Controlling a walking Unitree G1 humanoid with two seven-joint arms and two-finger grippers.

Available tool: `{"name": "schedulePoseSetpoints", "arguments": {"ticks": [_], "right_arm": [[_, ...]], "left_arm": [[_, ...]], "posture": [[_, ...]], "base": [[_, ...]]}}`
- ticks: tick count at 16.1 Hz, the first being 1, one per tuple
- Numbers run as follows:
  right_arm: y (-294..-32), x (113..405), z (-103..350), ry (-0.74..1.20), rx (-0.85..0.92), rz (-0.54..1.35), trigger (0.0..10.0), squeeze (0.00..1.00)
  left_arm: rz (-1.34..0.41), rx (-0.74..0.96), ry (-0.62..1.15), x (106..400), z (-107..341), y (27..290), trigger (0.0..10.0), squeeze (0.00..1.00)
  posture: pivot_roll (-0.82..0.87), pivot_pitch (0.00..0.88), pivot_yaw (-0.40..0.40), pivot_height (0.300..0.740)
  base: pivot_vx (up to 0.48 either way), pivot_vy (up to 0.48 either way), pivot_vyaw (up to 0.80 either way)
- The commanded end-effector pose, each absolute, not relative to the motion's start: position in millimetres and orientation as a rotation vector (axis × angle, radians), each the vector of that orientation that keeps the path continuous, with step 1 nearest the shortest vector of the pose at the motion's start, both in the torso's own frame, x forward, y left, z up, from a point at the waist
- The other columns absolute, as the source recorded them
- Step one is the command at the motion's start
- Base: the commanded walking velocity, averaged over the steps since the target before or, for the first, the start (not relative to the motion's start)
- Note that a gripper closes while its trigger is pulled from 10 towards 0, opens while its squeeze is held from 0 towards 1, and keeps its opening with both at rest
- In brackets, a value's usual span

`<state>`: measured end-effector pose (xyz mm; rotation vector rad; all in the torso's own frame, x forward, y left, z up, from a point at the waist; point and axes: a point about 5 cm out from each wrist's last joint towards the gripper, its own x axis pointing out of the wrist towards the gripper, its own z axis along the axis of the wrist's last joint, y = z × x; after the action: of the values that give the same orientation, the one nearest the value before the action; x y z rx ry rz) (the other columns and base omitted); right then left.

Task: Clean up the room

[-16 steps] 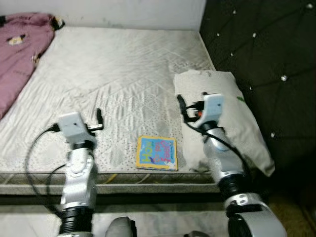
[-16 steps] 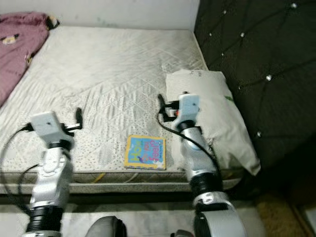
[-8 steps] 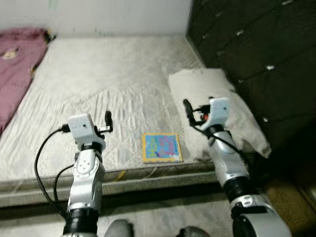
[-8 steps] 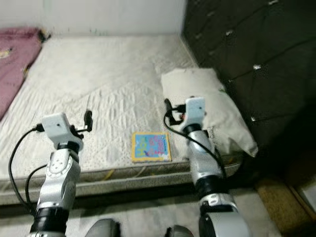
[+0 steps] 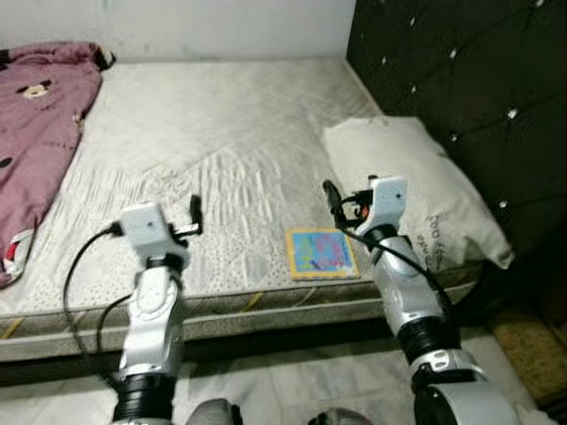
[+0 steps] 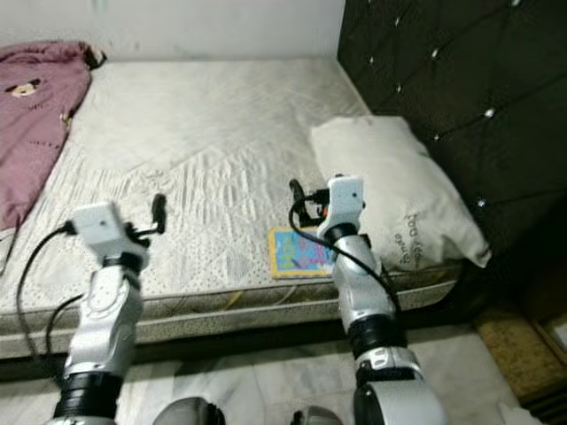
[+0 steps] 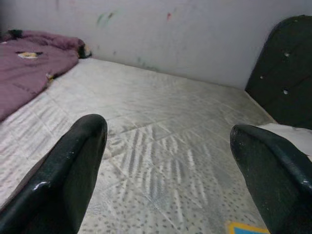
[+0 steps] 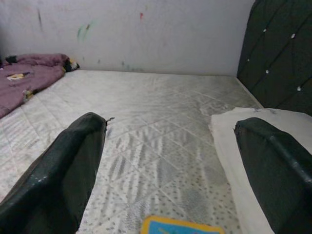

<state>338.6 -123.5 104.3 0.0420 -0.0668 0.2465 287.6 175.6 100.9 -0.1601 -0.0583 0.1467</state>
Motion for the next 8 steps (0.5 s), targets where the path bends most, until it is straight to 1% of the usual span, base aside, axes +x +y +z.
{"name": "schedulePoseSetpoints", "arguments": {"ticks": [1,4,8], "right_arm": [[-122.4,341.3,110.5,-0.086,0.038,0.251,10.0,0.00],[-122.3,341.8,111.0,-0.086,0.034,0.253,10.0,0.00],[-122.2,342.6,111.6,-0.087,0.025,0.257,10.0,0.00]], "left_arm": [[0.135,-0.168,-0.081,287.4,106.0,174.8,10.0,0.00],[0.135,-0.176,-0.084,287.2,106.3,175.2,10.0,0.00],[0.132,-0.188,-0.087,287.9,106.3,175.1,10.0,0.00]], "posture": [[0.02,0.000,-0.019,0.740],[0.01,0.000,-0.021,0.740],[0.01,0.000,-0.021,0.740]], "base": [[0.000,0.000,0.00],[0.000,0.000,0.00],[0.281,0.000,0.00]]}}
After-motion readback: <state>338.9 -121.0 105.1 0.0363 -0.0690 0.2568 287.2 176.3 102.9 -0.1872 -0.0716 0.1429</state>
